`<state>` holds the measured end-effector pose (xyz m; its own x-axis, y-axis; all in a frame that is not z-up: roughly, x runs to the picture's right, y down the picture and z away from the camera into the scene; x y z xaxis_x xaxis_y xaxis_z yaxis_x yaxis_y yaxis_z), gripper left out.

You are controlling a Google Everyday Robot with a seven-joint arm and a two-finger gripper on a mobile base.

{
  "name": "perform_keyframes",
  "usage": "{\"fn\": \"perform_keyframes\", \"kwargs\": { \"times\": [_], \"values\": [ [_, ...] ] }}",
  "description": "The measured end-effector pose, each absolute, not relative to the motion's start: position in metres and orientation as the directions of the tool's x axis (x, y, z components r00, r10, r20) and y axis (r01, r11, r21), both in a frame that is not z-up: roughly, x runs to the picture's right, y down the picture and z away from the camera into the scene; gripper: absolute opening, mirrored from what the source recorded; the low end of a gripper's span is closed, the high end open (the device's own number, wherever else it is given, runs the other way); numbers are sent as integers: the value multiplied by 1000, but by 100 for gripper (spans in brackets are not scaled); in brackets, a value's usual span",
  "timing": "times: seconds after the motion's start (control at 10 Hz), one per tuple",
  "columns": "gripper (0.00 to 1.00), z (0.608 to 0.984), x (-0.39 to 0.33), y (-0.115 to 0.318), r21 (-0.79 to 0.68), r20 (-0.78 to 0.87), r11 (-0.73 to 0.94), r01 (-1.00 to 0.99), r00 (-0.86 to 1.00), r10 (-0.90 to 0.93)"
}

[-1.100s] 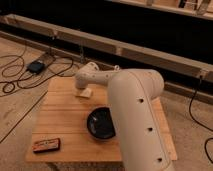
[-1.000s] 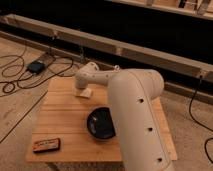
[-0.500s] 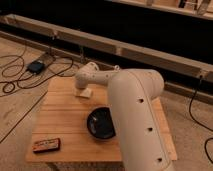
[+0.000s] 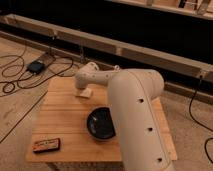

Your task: Pick up the ceramic bowl

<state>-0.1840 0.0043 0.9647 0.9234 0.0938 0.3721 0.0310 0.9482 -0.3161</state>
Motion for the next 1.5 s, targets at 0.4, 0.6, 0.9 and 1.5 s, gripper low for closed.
{"fn": "perform_keyframes", "kwargs": {
  "times": [0.4, 0.6, 0.9, 1.5],
  "values": [
    [54, 965, -184, 4, -316, 372, 948, 31, 923, 94],
    [54, 965, -184, 4, -316, 372, 948, 31, 923, 94],
    [54, 965, -184, 4, -316, 372, 948, 31, 923, 94],
    [54, 946, -171, 12, -343, 340, 936, 81, 940, 43]
  ]
}}
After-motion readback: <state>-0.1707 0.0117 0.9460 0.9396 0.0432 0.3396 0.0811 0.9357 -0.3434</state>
